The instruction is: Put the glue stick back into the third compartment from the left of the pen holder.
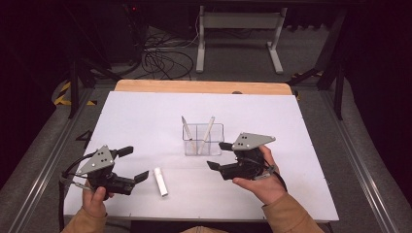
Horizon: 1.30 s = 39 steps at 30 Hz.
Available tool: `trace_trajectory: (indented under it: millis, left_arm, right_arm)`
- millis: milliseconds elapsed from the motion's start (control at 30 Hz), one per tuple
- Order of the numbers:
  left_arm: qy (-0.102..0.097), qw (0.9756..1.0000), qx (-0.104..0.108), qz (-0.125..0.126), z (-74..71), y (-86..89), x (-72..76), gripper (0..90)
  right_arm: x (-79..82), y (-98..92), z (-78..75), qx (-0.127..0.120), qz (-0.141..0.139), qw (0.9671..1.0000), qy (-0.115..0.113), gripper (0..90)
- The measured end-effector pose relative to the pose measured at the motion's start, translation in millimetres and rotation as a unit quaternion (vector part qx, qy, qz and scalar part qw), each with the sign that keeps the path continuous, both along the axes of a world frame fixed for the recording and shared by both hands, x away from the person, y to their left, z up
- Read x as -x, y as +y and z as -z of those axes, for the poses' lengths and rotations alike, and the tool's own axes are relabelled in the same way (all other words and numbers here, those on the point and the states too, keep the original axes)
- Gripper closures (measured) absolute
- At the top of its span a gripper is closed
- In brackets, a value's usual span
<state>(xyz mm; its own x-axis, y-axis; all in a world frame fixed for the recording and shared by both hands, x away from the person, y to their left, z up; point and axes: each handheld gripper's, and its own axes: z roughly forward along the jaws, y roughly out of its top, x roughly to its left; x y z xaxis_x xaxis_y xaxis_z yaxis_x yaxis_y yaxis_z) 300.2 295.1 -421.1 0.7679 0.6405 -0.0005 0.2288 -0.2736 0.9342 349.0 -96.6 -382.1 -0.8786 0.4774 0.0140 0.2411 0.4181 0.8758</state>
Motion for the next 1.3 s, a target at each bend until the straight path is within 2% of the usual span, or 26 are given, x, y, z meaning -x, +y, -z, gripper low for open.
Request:
trace_trajectory:
  millis: [200, 367, 567, 967, 1133, 1300]
  left_arm:
    - [-0.002, 0.9999, 0.007, 0.013, 0.6, 3.6, 2.7, 3.0]
    - [0.001, 0.9999, 0.009, 0.013, 1.3, 6.0, 3.8, 2.8]
    - [0.001, 0.9999, -0.006, 0.012, 2.7, 5.5, 2.5, 3.2]
    - [-0.002, 0.9998, -0.004, 0.021, 2.8, 7.1, 4.7, 3.2]
    - [-0.003, 0.9997, -0.004, 0.022, 2.5, 8.1, 4.7, 3.2]
    - [-0.003, 0.9998, -0.004, 0.020, 2.7, 8.6, 6.4, 3.2]
  right_arm:
    - [-2.4, 13.7, 1.5, 0.004, -0.007, 0.9999, 0.010, 29.2]
    - [-3.4, 27.4, 2.0, 0.009, -0.018, 0.9997, 0.016, 29.5]
    - [-6.2, 41.7, 4.8, 0.015, -0.026, 0.9993, 0.021, 29.9]
    - [-8.7, 58.6, 8.0, 0.016, -0.034, 0.9988, 0.032, 30.6]
    - [-10.4, 62.3, 7.1, 0.012, -0.028, 0.9984, 0.048, 32.5]
    - [-12.9, 70.3, 7.8, 0.011, -0.026, 0.9966, 0.077, 34.8]
